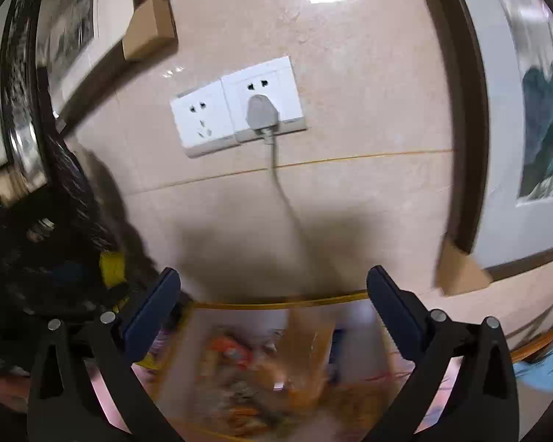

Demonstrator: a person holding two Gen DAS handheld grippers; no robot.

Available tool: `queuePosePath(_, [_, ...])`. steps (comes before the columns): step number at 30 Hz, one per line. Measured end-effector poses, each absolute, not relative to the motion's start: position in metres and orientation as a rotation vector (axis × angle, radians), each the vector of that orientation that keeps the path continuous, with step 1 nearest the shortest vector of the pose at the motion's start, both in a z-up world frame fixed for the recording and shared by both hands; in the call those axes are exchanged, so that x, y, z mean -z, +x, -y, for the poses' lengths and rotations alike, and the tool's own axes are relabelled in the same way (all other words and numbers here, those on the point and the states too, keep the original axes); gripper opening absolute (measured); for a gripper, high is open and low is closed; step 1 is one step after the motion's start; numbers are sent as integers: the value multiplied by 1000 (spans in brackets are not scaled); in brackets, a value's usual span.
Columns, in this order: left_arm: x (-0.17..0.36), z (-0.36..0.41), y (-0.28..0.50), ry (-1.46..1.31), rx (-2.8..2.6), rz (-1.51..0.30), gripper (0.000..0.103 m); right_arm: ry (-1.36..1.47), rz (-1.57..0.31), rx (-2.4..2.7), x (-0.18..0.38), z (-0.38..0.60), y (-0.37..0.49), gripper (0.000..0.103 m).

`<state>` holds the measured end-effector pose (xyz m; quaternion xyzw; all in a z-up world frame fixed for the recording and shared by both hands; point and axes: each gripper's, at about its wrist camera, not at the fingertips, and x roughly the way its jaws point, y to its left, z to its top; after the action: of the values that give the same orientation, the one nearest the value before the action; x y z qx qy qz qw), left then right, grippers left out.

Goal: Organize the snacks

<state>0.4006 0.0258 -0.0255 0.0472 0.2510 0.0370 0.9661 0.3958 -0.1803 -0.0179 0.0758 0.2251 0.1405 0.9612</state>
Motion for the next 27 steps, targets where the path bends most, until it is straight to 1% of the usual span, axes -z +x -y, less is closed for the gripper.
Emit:
queuePosePath(3, [38, -24, 408, 85, -14, -582, 101, 83, -488, -282, 26, 175, 395, 102])
queuePosePath(10, [56, -29, 402, 50, -21, -651, 101, 93, -531, -275, 29, 194, 379, 102])
queuePosePath(14, [61, -30, 375, 56, -17, -677, 101, 98, -565, -250, 32, 211, 357, 102])
queuePosePath(17, [76, -30, 346, 78, -31, -712, 101, 101, -611, -234, 43, 224, 332, 102])
queuePosePath(21, [123, -27, 282, 97, -11, -830, 101, 92, -751, -242, 82, 231, 291, 102])
queuePosePath(24, [179, -21, 224, 172, 31, -956, 101, 54, -953, -353, 133, 214, 254, 102])
queuePosePath(25, [206, -22, 206, 173, 44, -1043, 101, 22, -1017, -384, 153, 201, 239, 102])
queuePosePath(27, [233, -24, 191, 131, 54, -1132, 101, -24, -1101, -435, 183, 178, 217, 102])
